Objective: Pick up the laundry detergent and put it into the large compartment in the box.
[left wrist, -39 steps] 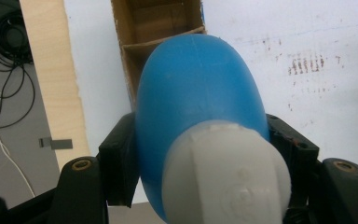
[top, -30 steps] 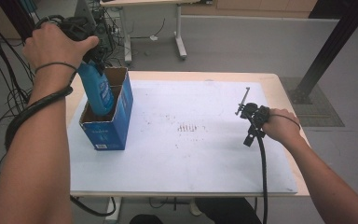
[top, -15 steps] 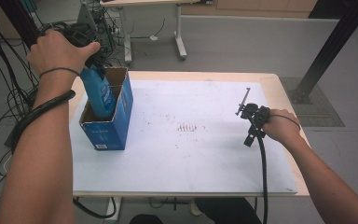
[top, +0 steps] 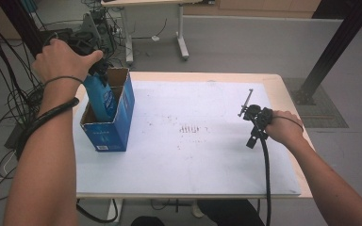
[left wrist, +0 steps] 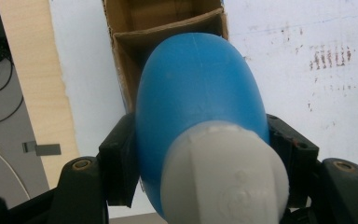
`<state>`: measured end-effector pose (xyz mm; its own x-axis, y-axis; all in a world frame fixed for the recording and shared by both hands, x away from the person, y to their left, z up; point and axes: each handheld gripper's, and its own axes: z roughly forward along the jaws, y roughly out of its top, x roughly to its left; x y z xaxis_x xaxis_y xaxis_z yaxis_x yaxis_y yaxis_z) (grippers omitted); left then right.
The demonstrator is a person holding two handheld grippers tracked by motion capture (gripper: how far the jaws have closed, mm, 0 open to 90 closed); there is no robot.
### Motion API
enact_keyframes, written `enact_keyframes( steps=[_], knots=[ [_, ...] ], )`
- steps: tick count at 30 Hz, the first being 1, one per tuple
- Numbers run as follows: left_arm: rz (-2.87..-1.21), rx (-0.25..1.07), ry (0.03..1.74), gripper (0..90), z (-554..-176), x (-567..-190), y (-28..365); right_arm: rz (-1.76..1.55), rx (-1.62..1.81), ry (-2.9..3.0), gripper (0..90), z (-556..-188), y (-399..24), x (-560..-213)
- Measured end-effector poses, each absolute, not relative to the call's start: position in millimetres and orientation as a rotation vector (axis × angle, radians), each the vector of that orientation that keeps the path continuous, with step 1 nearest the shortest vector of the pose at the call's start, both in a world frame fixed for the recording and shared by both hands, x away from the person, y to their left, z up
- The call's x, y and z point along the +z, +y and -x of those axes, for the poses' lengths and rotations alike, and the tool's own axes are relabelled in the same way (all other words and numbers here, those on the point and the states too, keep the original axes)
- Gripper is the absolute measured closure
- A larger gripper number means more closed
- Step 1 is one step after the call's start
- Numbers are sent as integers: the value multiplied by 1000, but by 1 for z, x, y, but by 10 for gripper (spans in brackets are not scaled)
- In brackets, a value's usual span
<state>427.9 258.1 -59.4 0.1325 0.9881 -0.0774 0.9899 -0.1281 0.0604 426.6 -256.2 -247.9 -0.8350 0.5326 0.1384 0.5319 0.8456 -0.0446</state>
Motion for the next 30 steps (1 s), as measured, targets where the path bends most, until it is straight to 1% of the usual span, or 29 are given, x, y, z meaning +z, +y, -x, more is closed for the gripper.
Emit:
enact_keyframes(
  steps=[20, 30],
  knots=[
    [-2295, -76, 2015, 374, -432, -93, 266, 828, 5, -2875, 39, -428, -256, -255],
    [-2293, -79, 2023, 374, -432, -109, 265, 835, 3, -2874, 40, -428, -258, -255]
  ],
)
